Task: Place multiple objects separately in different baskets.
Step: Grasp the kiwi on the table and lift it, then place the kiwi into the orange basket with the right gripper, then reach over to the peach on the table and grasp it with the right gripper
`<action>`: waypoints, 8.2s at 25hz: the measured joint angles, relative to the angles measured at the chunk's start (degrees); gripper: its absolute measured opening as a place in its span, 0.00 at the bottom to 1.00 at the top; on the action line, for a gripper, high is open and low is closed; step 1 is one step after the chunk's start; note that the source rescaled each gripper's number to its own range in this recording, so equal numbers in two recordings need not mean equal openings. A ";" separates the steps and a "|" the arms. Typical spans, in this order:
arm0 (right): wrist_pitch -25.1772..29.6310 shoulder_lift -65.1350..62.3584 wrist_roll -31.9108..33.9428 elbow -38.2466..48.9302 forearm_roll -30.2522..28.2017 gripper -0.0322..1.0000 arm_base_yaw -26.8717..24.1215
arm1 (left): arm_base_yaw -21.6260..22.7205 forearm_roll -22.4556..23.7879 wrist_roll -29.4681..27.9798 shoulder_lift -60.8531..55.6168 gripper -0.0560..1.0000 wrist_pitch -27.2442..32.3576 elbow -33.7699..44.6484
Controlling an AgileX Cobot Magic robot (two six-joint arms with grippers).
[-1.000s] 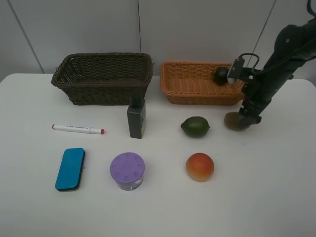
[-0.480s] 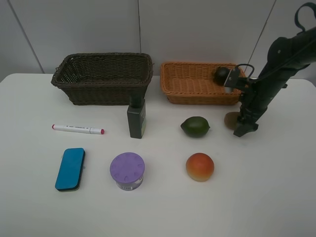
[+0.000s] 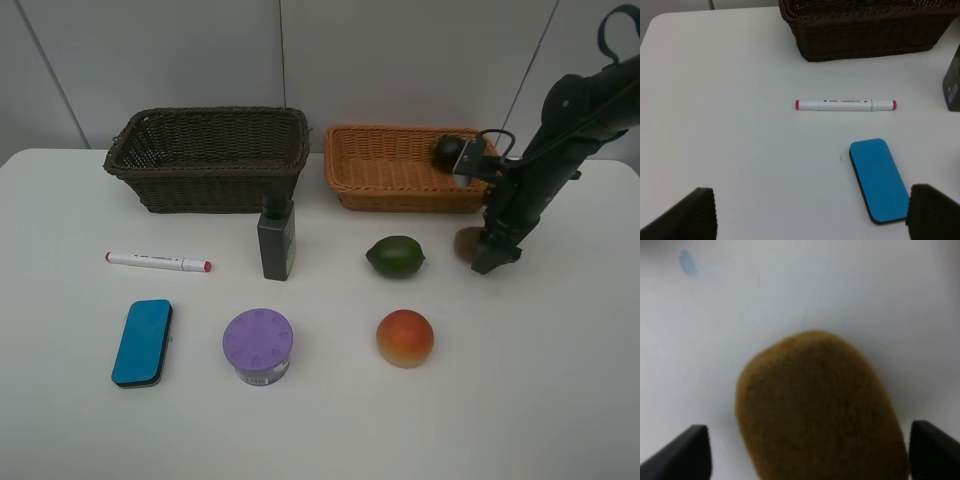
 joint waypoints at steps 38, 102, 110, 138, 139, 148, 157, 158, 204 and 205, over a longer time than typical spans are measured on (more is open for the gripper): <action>7.26 -15.28 8.63 0.00 0.58 0.07 0.00 | 0.00 0.00 0.00 0.00 1.00 0.00 0.00; 5.92 8.49 58.06 -27.45 -2.36 0.97 0.67 | 0.00 0.00 0.00 0.00 1.00 0.00 0.00; 5.79 8.49 58.06 -27.45 -2.51 0.99 0.67 | 0.00 0.00 0.00 0.00 1.00 0.00 0.00; 27.12 -13.48 72.05 -17.44 -3.53 0.99 12.05 | 0.00 0.00 0.00 0.00 1.00 0.00 0.00; 27.18 -14.33 73.36 -15.82 -3.59 0.99 12.79 | 0.00 0.00 0.00 0.00 1.00 0.00 0.00; 24.23 -21.47 83.13 0.31 -3.51 0.99 22.06 | 0.00 0.00 0.00 0.00 1.00 0.00 0.00; 11.29 -21.88 91.87 11.45 -2.95 1.00 29.20 | 0.00 0.00 0.00 0.00 1.00 0.00 0.00; 10.57 -21.45 92.42 11.99 -2.95 1.00 29.26 | 0.00 0.00 0.00 0.00 1.00 0.00 0.00; 2.54 -4.92 93.44 12.66 2.39 1.00 29.96 | 0.00 0.07 0.00 0.00 1.00 0.00 0.00; 2.54 -4.92 93.44 12.66 2.46 1.00 29.96 | 0.00 0.07 0.00 0.00 1.00 0.00 0.00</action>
